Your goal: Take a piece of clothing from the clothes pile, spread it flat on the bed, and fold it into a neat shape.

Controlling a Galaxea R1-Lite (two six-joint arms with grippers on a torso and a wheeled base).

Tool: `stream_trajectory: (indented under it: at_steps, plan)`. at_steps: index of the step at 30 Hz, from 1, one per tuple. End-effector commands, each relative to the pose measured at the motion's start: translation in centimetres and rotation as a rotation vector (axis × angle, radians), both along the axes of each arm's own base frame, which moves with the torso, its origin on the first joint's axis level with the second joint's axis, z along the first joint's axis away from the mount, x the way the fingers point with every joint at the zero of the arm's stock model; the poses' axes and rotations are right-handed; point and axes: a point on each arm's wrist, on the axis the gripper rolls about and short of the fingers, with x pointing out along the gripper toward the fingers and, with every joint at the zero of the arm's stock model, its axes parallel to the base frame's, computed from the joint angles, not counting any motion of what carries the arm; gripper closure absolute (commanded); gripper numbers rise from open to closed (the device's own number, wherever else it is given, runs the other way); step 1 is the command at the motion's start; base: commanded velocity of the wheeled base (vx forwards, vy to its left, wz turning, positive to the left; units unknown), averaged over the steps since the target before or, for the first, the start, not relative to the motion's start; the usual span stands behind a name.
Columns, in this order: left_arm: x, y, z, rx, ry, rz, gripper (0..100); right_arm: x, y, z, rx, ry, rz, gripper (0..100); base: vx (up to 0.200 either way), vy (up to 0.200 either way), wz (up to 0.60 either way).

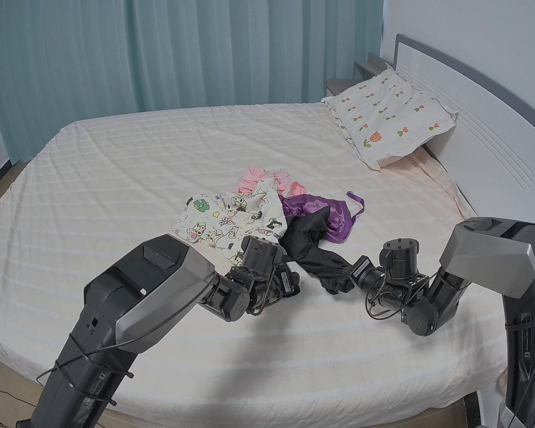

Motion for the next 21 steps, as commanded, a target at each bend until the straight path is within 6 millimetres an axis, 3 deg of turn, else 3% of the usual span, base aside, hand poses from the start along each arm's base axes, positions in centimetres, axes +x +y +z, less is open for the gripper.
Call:
stream_trajectory:
  at_steps: [1,6,13,16,21]
  plan:
    - [0.2,-0.8,-0.2,0.000,0.003,0.014,100,0.1,0.0,0.1,0.001,-0.003,-0.001,100,0.000,0.000,0.00]
    - [0.0,-0.6,0.3,-0.032,0.030,0.048,100,0.1,0.0,0.1,0.001,-0.003,-0.001,100,0.000,0.000,0.00]
    - [-0.9,0.8,4.0,-0.101,0.039,0.093,100,-0.2,-0.1,0.4,0.020,-0.039,0.001,100,0.000,0.000,0.00]
    - [-2.1,1.7,6.2,-0.140,0.044,0.100,100,-0.8,-0.2,1.2,0.047,-0.114,0.002,100,0.000,0.000,0.00]
    - [-4.3,3.6,12.7,-0.249,-0.022,0.091,100,-2.7,-0.4,4.3,0.090,-0.256,0.043,100,0.000,0.000,0.00]
